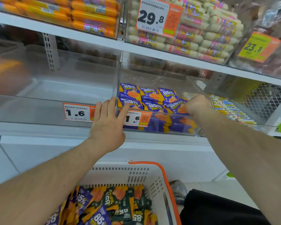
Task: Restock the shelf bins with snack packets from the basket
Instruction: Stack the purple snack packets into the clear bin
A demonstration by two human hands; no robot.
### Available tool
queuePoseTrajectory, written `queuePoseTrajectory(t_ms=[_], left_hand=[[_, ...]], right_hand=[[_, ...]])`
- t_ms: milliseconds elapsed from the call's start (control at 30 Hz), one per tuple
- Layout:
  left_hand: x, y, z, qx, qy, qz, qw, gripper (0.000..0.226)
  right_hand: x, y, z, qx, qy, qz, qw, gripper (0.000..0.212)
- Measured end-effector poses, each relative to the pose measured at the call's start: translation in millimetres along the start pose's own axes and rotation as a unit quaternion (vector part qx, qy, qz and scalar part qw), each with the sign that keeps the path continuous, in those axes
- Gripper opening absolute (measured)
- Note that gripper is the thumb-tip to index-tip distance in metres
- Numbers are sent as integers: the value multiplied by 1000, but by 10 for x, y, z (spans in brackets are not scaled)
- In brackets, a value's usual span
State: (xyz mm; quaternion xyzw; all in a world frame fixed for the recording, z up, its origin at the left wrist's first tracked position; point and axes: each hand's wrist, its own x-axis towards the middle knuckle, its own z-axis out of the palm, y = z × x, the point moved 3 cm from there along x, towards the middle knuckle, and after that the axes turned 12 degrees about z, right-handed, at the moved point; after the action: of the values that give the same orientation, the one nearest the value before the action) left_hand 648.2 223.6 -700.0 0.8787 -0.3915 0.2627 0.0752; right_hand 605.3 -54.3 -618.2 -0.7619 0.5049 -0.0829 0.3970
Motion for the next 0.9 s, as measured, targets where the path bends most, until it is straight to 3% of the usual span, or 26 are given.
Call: queuePoseTrajectory(t_ms=[100, 167, 333, 433, 567, 667, 767, 900], left_hand=[[2, 0, -12, 6, 4, 7, 1000, 98], [2, 2, -20, 11, -5, 6, 1000, 98], [-10, 1, -33, 14, -17, 3, 1000, 101], [-4, 7, -47, 15, -21, 4, 1000, 100], [-6, 8, -34, 22, -20, 5, 1000, 100], [-4, 7, -27, 31, -7, 13, 999, 100], [-5, 8, -34, 28, -25, 7, 999, 99], [-8, 20, -58, 23, -46, 1, 999, 100]], right_hand=[[41, 22, -33, -63, 94, -4, 994, 26], [64, 19, -25, -168, 127, -45, 976, 21], [38, -42, -20, -312, 82, -68, 944, 30], [39, -16, 34, -317, 34, -71, 945, 22], [148, -52, 237, -437, -1, -187, 880, 39], [151, -58, 239, -430, -18, -187, 883, 39], [123, -25, 254, -385, -24, -138, 912, 35], [72, -11, 213, -386, 10, -212, 898, 36]])
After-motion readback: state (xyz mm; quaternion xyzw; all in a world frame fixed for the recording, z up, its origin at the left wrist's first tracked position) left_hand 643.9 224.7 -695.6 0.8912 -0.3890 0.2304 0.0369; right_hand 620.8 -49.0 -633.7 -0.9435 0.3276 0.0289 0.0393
